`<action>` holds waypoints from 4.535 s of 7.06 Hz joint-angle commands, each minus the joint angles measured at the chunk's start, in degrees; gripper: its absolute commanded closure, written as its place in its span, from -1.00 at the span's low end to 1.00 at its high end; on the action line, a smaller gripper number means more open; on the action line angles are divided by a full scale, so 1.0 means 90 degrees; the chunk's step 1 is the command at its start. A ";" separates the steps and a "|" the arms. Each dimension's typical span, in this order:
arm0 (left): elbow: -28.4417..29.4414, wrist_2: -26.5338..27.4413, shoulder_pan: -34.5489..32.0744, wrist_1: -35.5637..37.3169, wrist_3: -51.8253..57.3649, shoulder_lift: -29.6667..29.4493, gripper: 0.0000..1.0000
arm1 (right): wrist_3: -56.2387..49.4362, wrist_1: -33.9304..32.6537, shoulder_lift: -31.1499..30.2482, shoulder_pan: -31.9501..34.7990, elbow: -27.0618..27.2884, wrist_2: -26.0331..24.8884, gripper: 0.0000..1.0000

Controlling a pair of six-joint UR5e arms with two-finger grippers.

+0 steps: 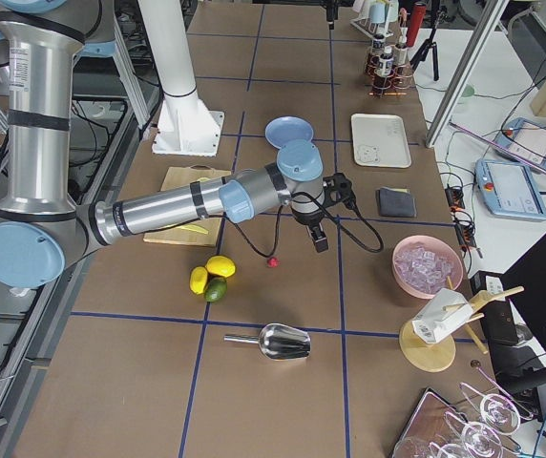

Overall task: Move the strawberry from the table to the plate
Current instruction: 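Release the plate and withdraw the left arm, then reach the right gripper down to the red strawberry and grasp it, then carry the strawberry with the right gripper over the blue plate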

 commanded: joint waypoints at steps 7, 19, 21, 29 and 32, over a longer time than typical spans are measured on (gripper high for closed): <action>0.0866 -0.0660 -0.1893 0.0260 0.3000 0.1247 -1.00 | 0.4041 0.3247 -0.1139 -0.3665 -0.0222 -0.3226 -1.00; 0.0788 -0.0670 -0.1893 0.0240 0.3000 0.1237 -1.00 | 0.3308 0.4062 -0.1209 -0.3657 -0.1097 -0.3105 1.00; 0.0788 -0.0660 -0.1893 0.0269 0.3000 0.1237 -1.00 | 0.3367 0.2539 -0.0705 -0.3667 0.0042 -0.2869 1.00; 0.0749 -0.0631 -0.1912 0.0308 0.2971 0.1510 -1.00 | 0.6431 -0.2111 0.5680 -0.5833 -0.1868 -0.4750 1.00; 0.0739 -0.0651 -0.1912 0.0299 0.2971 0.1501 -1.00 | 0.6793 -0.1559 0.6096 -0.6224 -0.3034 -0.5211 1.00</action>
